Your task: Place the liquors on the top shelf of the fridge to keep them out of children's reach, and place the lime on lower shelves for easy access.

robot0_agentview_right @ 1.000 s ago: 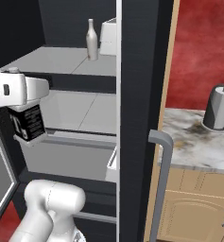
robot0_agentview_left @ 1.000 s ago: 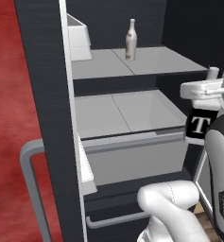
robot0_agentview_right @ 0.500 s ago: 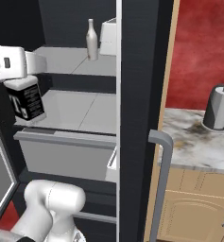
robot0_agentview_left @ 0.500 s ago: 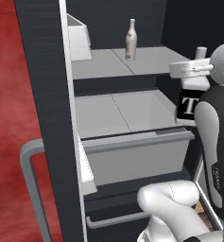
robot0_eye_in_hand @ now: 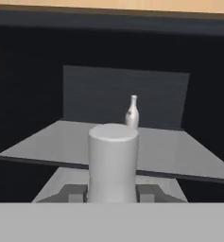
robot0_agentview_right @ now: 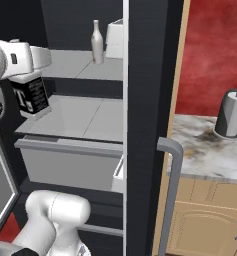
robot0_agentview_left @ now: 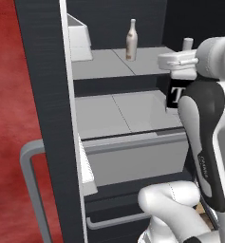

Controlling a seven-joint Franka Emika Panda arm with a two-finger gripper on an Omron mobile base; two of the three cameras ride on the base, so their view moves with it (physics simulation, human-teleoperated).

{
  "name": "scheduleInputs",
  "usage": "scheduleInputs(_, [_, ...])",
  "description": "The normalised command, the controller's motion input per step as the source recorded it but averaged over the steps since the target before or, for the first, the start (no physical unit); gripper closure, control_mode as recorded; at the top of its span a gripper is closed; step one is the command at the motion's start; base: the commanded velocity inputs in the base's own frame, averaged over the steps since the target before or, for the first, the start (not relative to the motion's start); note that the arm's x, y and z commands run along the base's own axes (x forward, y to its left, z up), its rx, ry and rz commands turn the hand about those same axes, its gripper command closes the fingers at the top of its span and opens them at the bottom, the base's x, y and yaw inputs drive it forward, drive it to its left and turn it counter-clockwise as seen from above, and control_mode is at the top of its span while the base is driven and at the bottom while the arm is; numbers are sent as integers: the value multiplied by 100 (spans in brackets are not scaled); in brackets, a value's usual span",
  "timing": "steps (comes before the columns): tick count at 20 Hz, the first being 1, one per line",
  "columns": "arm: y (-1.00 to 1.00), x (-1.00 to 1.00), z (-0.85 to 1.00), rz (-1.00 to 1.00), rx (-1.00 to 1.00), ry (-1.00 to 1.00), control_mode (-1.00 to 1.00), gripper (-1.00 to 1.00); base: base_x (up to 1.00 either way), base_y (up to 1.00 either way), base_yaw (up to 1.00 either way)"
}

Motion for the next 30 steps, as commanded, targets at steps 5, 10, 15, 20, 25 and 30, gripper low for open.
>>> scheduleInputs(5, [9,43,0,2,0,-9,-100,100,0,0,0])
scheduleInputs(10, [13,47,0,0,0,0,-100,100,0,0,0])
scheduleInputs(15, [17,45,10,0,0,0,-100,100,0,0,0])
scheduleInputs(20, [5,21,25,0,0,0,-100,100,0,0,0])
scheduleInputs(25, [5,19,33,0,0,0,-100,100,0,0,0])
scheduleInputs(30, [2,15,15,0,2,-3,-100,100,0,0,0])
